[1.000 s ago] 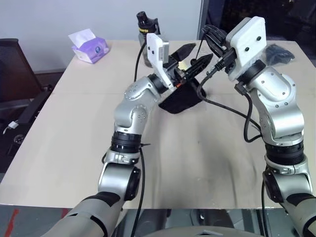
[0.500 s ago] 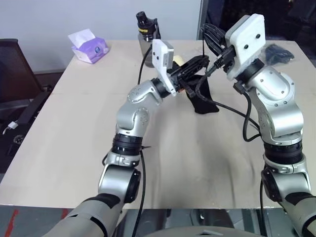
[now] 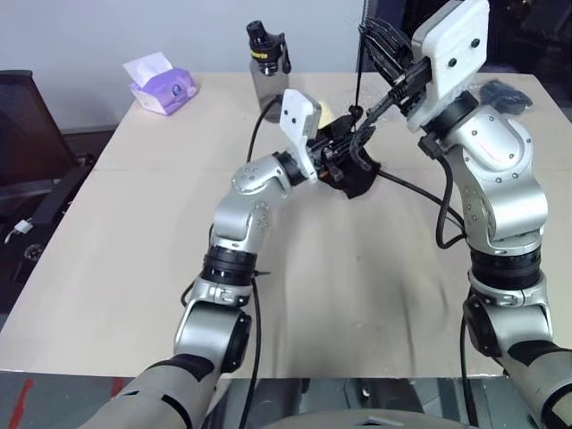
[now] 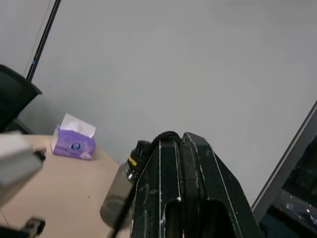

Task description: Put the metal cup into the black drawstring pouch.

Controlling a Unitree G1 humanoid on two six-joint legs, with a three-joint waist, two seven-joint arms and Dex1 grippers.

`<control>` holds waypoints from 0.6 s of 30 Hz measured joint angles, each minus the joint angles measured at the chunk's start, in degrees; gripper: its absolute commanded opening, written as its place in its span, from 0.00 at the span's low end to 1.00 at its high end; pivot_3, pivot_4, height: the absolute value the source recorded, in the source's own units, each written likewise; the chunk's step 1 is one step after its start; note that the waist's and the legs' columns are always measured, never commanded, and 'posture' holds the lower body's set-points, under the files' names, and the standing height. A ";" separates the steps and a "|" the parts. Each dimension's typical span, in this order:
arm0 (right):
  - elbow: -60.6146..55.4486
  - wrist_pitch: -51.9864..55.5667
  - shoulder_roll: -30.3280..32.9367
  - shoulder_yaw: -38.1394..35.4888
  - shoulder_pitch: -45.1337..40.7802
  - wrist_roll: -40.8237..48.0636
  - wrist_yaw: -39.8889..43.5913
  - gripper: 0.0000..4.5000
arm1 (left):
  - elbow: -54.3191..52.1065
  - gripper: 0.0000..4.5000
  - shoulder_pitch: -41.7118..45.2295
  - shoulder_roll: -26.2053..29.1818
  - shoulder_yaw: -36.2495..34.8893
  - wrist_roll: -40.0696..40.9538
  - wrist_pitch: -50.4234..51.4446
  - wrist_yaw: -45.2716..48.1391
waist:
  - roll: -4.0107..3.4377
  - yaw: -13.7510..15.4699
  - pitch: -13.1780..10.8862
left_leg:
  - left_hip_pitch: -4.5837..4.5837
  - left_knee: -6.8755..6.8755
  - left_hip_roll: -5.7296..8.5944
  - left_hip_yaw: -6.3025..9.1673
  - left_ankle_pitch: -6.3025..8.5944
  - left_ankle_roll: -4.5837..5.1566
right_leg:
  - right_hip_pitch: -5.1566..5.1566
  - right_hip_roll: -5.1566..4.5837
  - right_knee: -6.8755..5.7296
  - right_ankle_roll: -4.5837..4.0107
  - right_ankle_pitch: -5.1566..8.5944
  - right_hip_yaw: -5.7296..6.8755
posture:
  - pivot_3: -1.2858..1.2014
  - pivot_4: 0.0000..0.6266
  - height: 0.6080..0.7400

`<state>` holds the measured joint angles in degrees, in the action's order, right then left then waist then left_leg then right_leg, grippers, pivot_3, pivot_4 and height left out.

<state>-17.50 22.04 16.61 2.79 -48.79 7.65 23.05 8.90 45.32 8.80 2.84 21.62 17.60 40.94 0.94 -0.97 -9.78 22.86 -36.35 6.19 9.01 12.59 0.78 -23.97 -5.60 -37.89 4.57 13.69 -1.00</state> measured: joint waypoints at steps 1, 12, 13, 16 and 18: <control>0.03 -0.16 -0.79 -0.47 -0.21 0.62 -0.31 0.00 | 0.23 0.39 -0.02 0.02 0.12 -0.39 -0.43 0.06 | 0.00 0.00 0.00 | 0.00 0.00 0.00 0.00 0.00 0.00 | 0.00 0.00 0.00 0.00 0.00 0.00 | 0.52 0.24 1.00; 0.03 -1.65 -0.29 -1.51 -0.67 1.26 -1.17 0.00 | 0.74 0.39 0.70 -3.54 -4.09 3.75 -2.68 -0.02 | 0.00 -0.01 0.00 | 0.00 0.00 0.00 0.00 0.00 0.00 | -0.02 -0.01 -0.02 0.00 0.00 0.01 | 0.52 0.24 1.00; 0.03 -1.43 0.02 -1.11 -0.23 0.77 -1.07 0.00 | 0.23 0.39 1.41 -4.19 -5.33 5.78 -2.62 -0.05 | 0.00 -0.06 0.00 | 0.00 0.00 -0.01 0.00 0.00 0.00 | -0.02 0.00 -0.02 0.00 0.00 0.01 | 0.52 0.24 1.00; 0.05 -1.10 0.84 -0.30 0.29 -0.14 -0.87 0.00 | -1.68 0.39 1.80 -4.13 -5.94 7.88 -2.45 0.13 | 0.00 -0.14 0.00 | 0.00 0.00 -0.01 -0.02 0.00 0.00 | -0.02 0.00 -0.03 0.00 0.00 0.00 | 0.52 0.24 1.00; 0.05 -1.09 1.02 0.18 0.41 -0.44 -0.83 0.00 | -1.68 0.39 1.70 -3.79 -5.70 7.87 -1.92 0.19 | 0.00 -0.13 0.00 | 0.00 0.00 -0.01 -0.03 0.00 0.00 | -0.02 0.00 -0.03 0.00 -0.01 -0.01 | 0.52 0.24 1.00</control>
<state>-17.45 20.95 17.64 2.97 -48.38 7.21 22.21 7.23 47.02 5.01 -2.86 29.49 15.69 41.13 0.94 -1.10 -9.78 22.86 -36.35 6.18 8.98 12.59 0.78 -23.98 -5.60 -37.92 4.57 13.68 -1.01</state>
